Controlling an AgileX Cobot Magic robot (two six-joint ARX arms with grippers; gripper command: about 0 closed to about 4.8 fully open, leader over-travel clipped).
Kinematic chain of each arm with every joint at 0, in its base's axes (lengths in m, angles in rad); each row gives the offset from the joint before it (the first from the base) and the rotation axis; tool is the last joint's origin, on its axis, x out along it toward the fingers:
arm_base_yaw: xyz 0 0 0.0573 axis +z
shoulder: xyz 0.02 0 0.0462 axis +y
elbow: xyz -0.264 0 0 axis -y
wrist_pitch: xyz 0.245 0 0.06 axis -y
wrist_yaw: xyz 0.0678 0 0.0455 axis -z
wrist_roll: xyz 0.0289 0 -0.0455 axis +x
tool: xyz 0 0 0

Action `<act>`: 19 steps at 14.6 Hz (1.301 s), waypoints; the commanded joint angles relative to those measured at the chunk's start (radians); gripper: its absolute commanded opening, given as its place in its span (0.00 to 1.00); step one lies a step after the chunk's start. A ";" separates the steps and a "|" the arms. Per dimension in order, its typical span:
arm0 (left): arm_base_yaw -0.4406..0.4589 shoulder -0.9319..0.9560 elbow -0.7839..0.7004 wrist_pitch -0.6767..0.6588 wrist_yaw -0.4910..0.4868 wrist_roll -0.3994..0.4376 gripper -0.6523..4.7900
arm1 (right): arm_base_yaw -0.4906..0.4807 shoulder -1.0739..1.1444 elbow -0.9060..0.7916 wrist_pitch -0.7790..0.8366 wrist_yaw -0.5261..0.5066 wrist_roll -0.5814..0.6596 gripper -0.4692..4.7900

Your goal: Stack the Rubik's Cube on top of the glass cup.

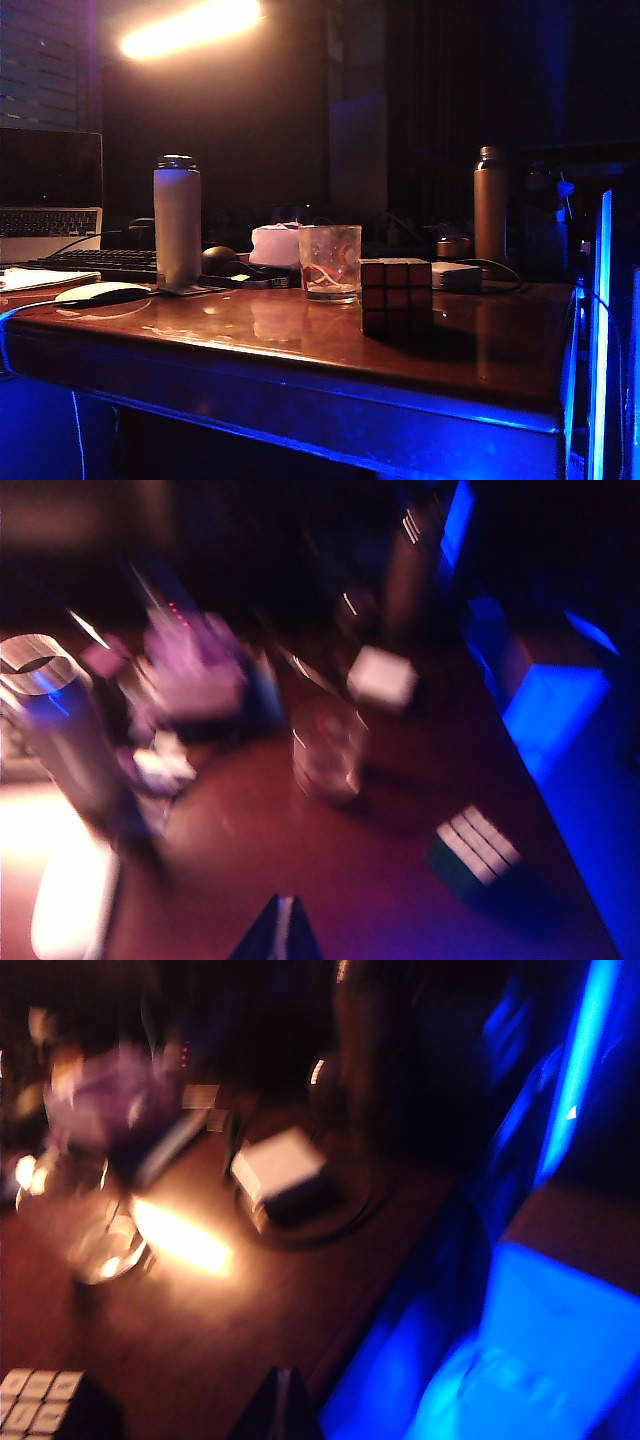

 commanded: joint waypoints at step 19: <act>-0.175 0.059 0.006 0.038 -0.143 -0.052 0.15 | 0.414 0.912 0.294 0.163 -0.171 0.084 1.00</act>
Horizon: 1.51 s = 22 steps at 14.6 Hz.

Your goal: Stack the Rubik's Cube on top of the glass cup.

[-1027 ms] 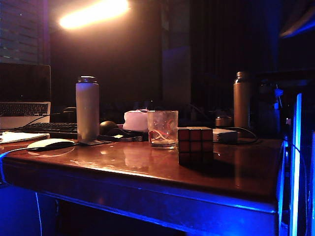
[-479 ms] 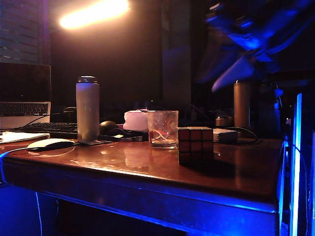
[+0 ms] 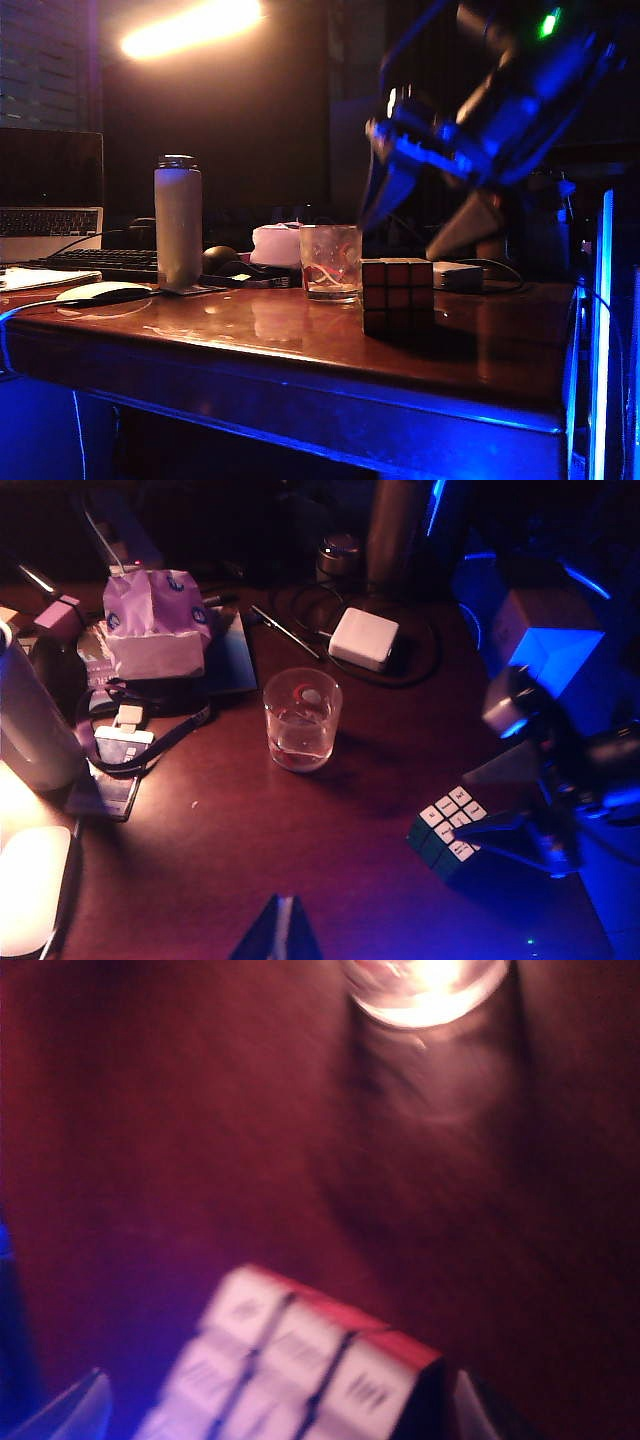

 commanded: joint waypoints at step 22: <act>0.000 -0.003 0.005 0.010 0.094 0.000 0.15 | 0.125 0.120 0.012 0.025 0.195 0.032 0.61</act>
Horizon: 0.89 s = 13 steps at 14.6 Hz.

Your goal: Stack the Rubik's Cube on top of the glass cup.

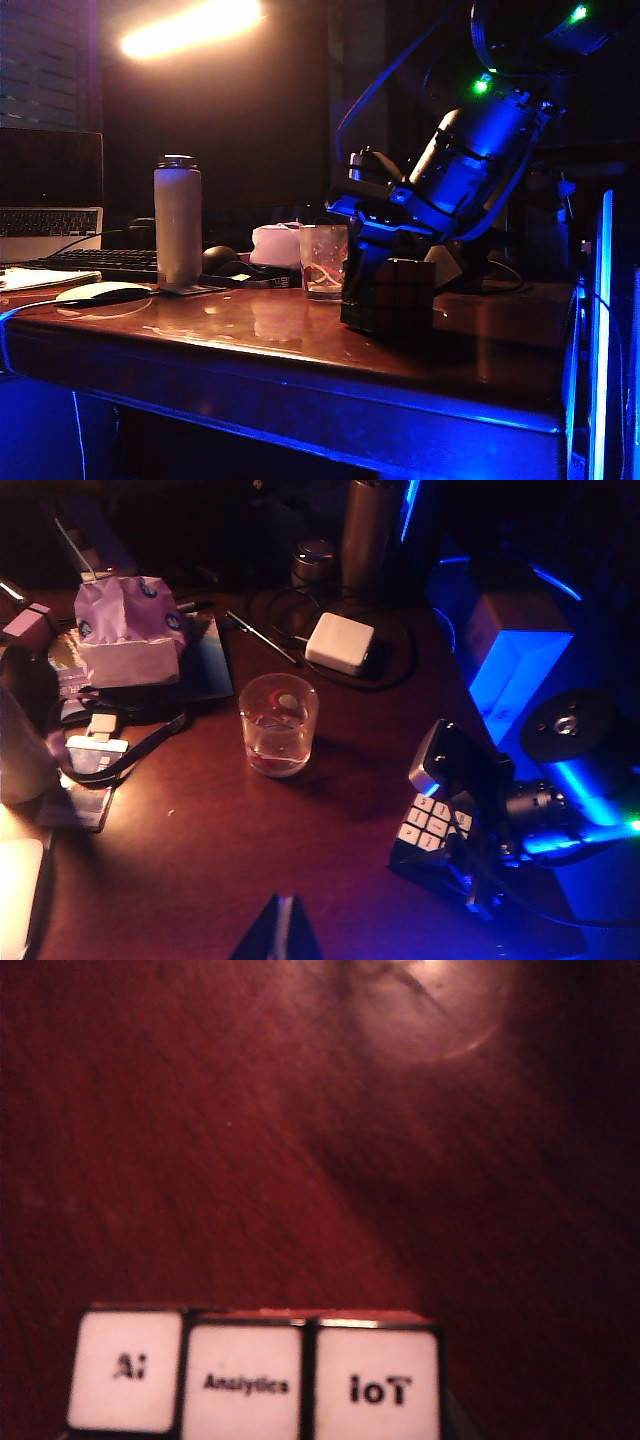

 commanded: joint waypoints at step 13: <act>0.000 0.000 0.005 0.005 0.032 0.000 0.15 | -0.085 0.127 0.476 0.048 0.163 -0.198 0.61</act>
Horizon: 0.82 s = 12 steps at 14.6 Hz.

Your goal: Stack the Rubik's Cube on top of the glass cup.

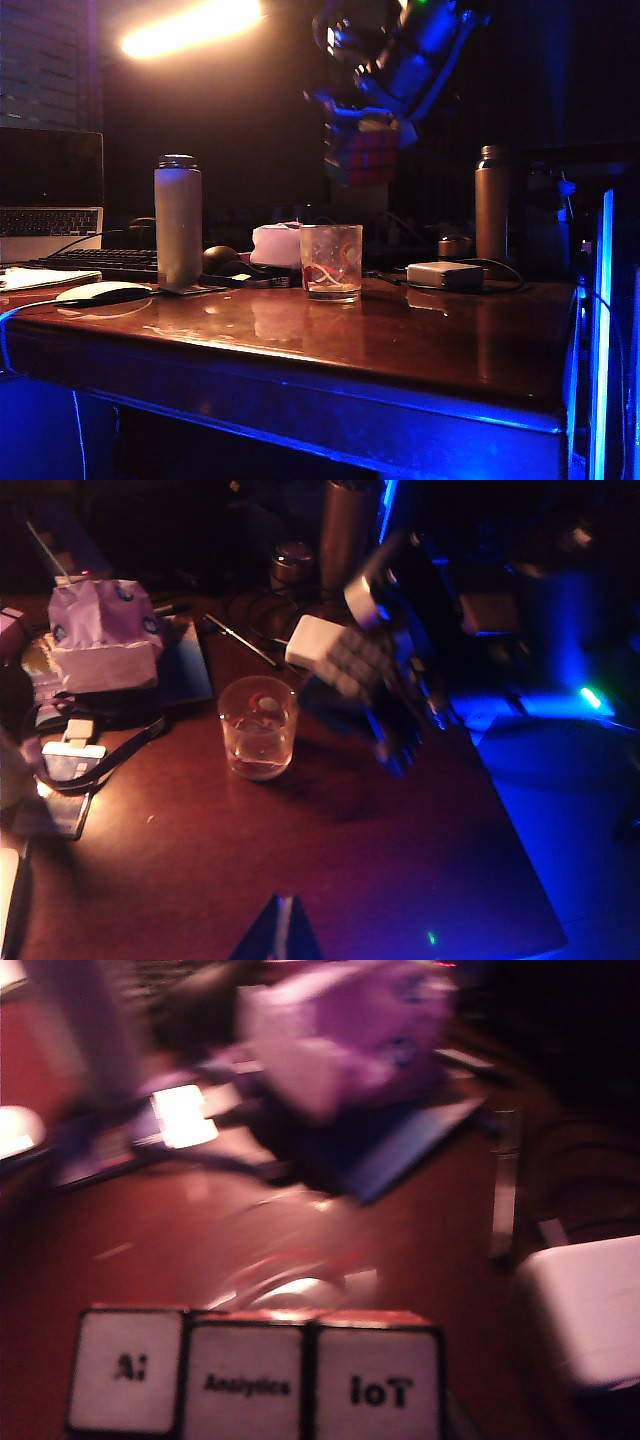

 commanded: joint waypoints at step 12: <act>0.000 0.011 0.005 0.004 0.000 -0.003 0.15 | -0.046 0.343 0.278 0.059 -0.116 -0.025 0.61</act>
